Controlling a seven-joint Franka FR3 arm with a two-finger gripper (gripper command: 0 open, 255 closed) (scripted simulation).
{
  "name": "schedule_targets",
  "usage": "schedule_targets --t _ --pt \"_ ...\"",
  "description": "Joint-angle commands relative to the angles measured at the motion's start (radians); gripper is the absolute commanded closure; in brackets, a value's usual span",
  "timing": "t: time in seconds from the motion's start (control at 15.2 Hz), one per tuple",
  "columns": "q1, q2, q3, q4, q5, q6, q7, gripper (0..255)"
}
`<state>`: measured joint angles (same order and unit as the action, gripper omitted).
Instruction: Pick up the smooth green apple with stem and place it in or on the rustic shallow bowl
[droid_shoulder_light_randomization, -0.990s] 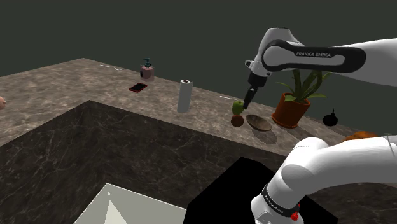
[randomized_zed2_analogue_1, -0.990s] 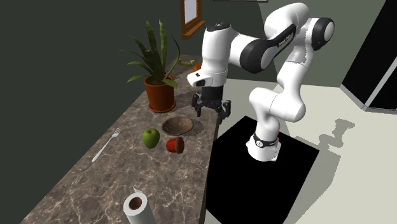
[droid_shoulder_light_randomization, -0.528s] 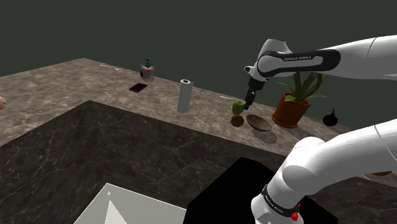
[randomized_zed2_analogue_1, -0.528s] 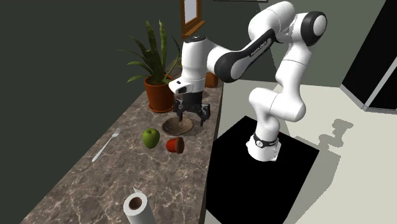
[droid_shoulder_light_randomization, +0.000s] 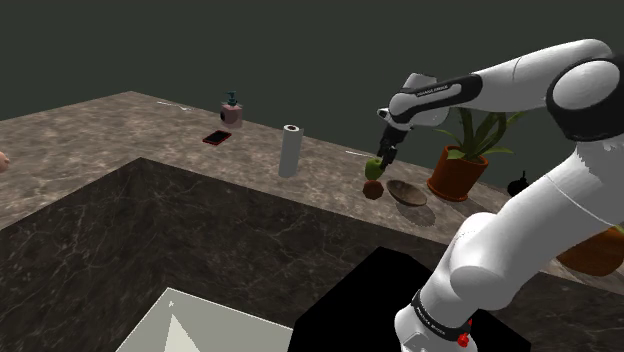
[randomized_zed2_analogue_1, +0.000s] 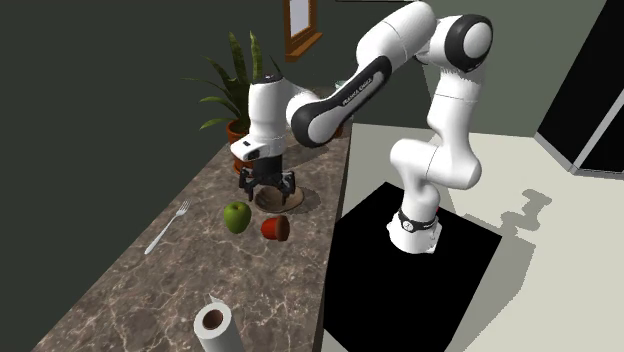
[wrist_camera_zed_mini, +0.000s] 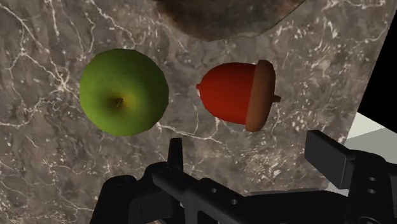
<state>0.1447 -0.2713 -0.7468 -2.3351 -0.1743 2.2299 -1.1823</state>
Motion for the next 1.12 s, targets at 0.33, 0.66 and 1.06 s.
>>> schedule_targets --t 0.33,0.66,1.06 --pt "0.06 0.394 -0.147 0.217 0.412 0.074 -0.518 0" --pt "0.012 0.484 -0.104 0.237 0.513 0.107 -0.605 0" --pt "-0.008 0.527 -0.081 0.232 0.564 0.137 -0.639 0"
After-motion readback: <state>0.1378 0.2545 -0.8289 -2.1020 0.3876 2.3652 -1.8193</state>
